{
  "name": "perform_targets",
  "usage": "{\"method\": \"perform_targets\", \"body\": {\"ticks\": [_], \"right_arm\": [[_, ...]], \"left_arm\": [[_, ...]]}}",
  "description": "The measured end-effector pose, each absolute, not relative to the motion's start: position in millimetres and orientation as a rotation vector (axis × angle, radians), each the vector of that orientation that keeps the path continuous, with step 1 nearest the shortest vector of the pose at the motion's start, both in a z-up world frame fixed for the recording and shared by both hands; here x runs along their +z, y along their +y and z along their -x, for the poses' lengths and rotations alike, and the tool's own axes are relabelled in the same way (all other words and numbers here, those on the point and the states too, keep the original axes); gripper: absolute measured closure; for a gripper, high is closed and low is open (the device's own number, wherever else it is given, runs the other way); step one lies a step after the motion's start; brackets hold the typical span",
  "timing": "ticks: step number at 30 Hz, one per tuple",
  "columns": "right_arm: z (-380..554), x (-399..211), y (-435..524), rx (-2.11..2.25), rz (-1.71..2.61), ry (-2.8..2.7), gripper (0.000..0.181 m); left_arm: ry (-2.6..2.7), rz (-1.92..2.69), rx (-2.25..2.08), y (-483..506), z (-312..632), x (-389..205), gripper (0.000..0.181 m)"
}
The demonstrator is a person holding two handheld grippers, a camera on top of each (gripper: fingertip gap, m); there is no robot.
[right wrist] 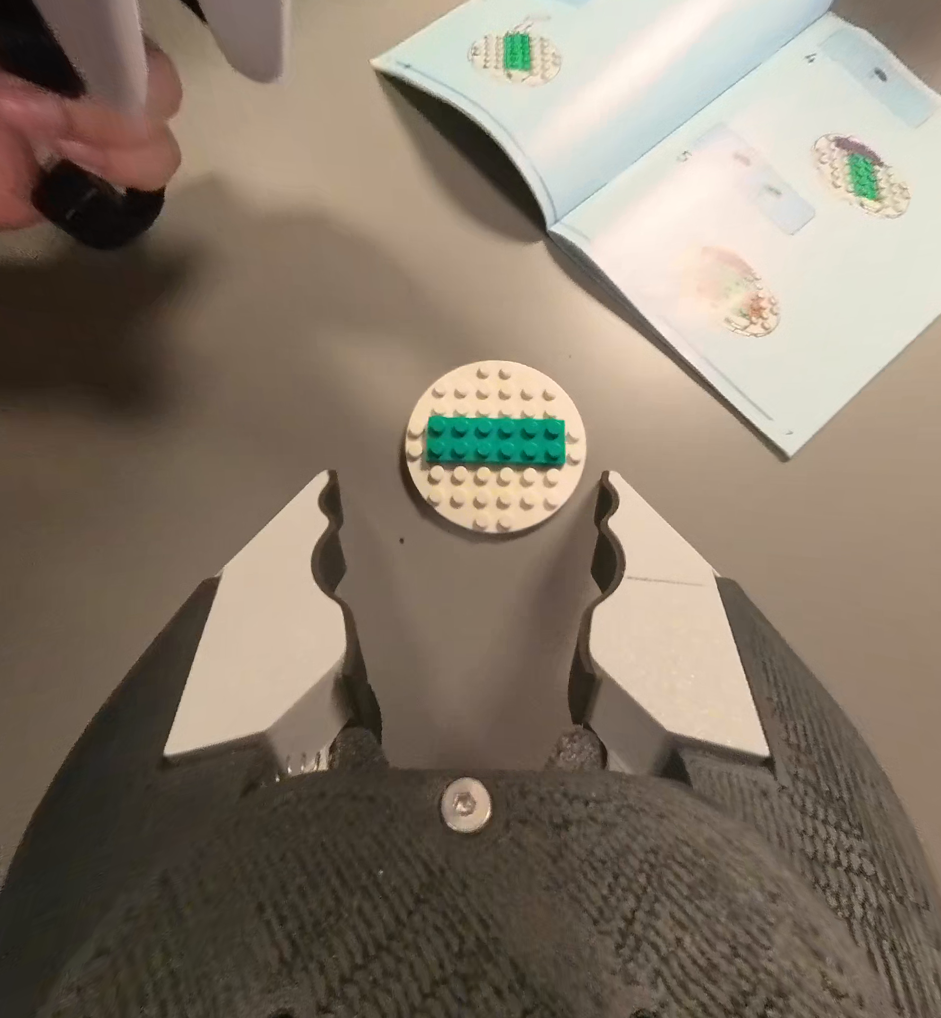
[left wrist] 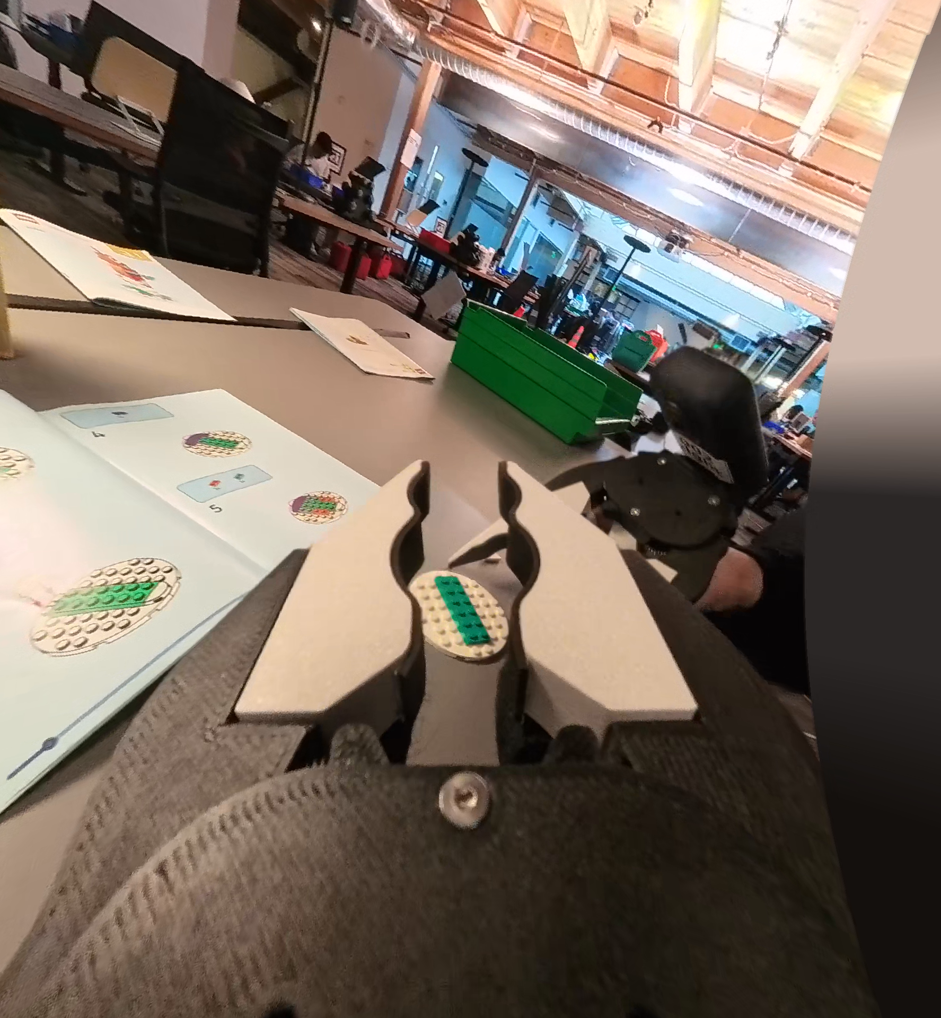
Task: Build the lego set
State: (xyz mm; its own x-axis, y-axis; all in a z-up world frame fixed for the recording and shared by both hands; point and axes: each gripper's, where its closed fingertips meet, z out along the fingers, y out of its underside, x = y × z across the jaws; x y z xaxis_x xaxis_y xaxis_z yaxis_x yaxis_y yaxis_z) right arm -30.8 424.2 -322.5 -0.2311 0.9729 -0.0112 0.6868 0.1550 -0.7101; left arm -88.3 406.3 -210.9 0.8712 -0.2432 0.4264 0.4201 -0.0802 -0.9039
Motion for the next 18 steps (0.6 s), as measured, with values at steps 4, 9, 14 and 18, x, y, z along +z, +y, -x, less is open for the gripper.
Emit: {"method": "perform_targets", "body": {"ticks": [4, 9, 14, 18], "right_arm": [[38, -322, 422, 0.844, 1.570, -1.953, 0.095], [41, -321, 416, 0.839, 1.518, -2.066, 0.118], [32, -306, 404, 1.030, 1.319, -2.257, 0.118], [21, -271, 387, 1.384, 1.179, -2.311, 0.116]], "left_arm": [[-0.140, 1.559, -0.510, 405, 93, -209, 0.157], [-0.034, 1.589, -0.393, 399, 94, -207, 0.154], [0.513, 1.667, -0.116, 382, 59, -230, 0.118], [0.846, 1.626, 0.289, 381, 41, -256, 0.095]]}}
